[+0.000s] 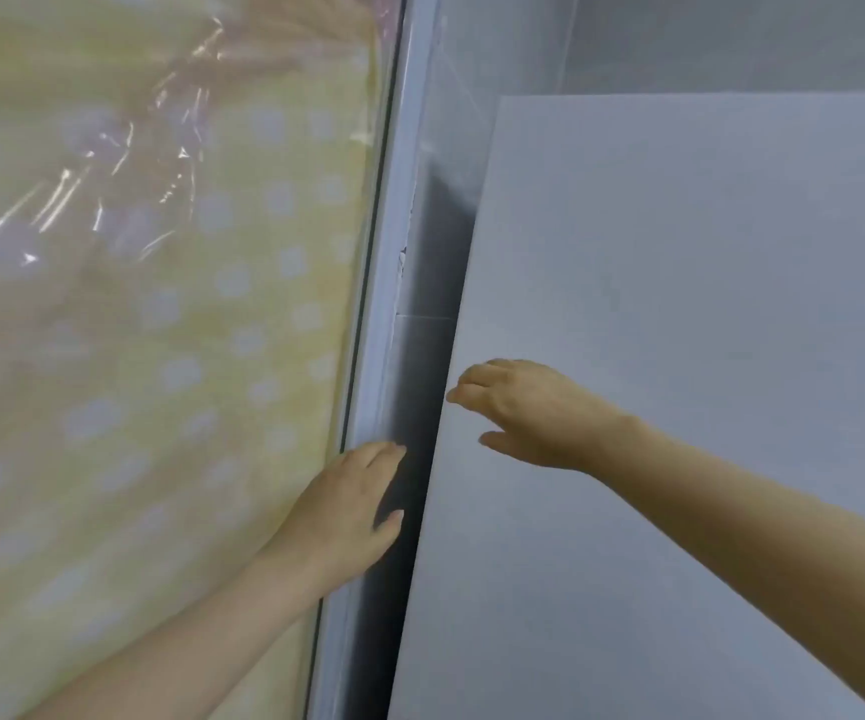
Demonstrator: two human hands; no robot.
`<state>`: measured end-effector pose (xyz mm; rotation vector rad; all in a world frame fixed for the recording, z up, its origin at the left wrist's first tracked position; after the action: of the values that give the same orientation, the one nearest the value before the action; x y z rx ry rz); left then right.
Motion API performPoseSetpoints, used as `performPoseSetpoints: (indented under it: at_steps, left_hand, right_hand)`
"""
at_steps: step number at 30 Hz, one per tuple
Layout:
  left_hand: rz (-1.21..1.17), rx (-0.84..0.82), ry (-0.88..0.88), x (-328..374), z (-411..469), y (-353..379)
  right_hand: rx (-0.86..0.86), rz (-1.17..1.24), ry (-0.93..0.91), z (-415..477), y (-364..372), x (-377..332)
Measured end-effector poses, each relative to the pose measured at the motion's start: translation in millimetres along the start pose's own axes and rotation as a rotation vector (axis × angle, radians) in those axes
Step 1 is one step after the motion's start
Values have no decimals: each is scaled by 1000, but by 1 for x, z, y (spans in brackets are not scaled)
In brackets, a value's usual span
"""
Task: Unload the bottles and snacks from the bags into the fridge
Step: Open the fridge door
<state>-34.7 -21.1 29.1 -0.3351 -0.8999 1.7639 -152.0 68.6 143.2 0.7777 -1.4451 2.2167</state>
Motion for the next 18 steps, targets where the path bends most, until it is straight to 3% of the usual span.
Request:
performPoseSetpoints:
  at_steps: [9, 18]
  left_hand:
    - [1, 35, -88, -12, 32, 54]
    - [-75, -7, -113, -7, 47, 85]
  right_hand:
    - [-14, -209, -298, 58, 24, 25]
    - [-195, -255, -291, 76, 38, 30]
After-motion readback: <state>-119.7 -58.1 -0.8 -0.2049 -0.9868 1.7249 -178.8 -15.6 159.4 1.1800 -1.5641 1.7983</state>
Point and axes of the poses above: each hand's wrist, its own z-axis towards the middle knuckle, its own y-axis out of the palm, x = y × z, the point moved 5 cm from there along z, towards the middle knuckle, and after that the axes turned 7 degrees about x, right-handed, at the moved point
